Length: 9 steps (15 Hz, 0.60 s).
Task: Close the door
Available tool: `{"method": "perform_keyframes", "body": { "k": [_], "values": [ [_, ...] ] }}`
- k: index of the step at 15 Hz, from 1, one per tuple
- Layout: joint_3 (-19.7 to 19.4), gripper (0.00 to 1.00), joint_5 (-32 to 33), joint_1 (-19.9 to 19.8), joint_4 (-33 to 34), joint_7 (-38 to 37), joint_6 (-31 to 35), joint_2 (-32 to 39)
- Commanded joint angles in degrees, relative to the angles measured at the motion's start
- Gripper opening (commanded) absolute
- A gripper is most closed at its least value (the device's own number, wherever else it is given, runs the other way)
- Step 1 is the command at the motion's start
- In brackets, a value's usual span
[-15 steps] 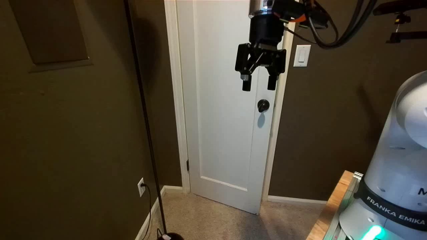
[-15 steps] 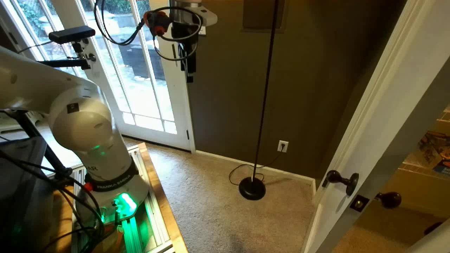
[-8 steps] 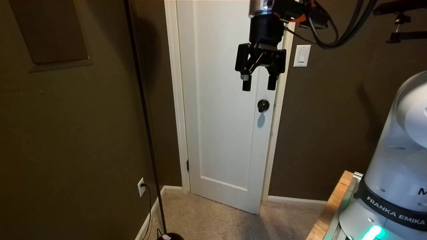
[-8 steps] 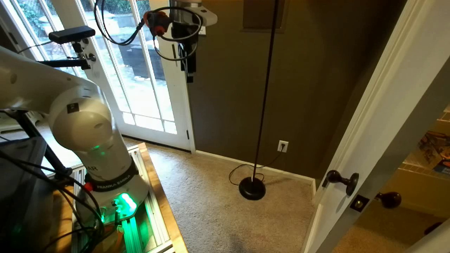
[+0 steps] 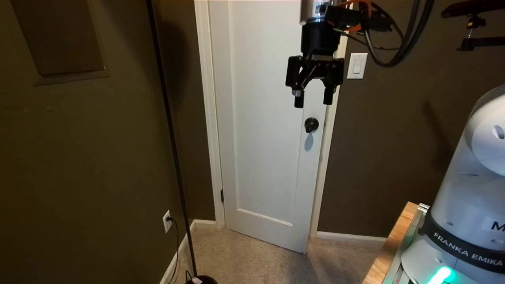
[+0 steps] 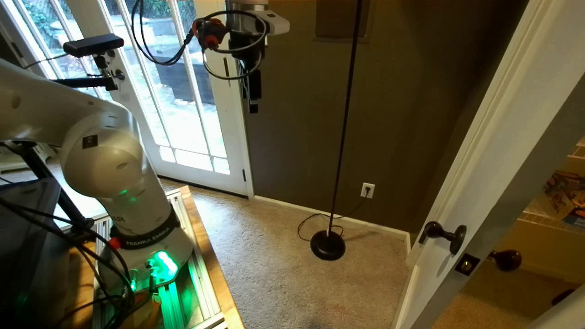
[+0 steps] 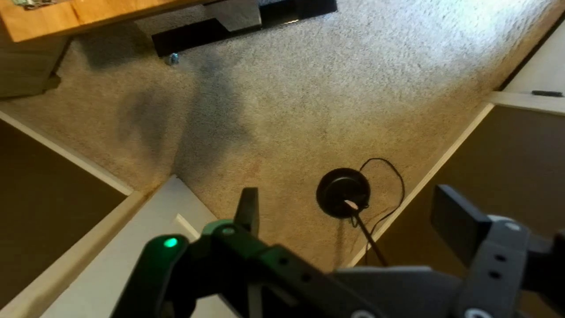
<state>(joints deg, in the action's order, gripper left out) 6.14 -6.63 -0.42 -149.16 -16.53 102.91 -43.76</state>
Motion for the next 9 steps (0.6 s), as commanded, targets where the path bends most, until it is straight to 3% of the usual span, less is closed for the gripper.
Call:
{"method": "perform_keyframes", "body": {
  "k": [1, 4, 6, 7, 8, 9],
  "values": [
    [-1.3, 1.00, 9.0, -6.7, -1.4, -0.8, 1.4, 1.2],
    [-2.4, 1.00, 17.7, -11.6, -2.6, -1.3, 8.4, 3.6],
    [-1.9, 1.00, 23.4, -14.7, -3.4, -4.5, 17.3, 6.1],
    [-1.4, 0.75, 25.7, -16.2, -3.5, -6.9, 21.6, 7.8],
    [-0.9, 0.74, 27.8, -17.6, -3.6, -9.7, 25.6, 9.3],
    [-0.5, 0.66, 29.3, -19.0, -3.3, -12.8, 29.9, 11.5]
  ]
}}
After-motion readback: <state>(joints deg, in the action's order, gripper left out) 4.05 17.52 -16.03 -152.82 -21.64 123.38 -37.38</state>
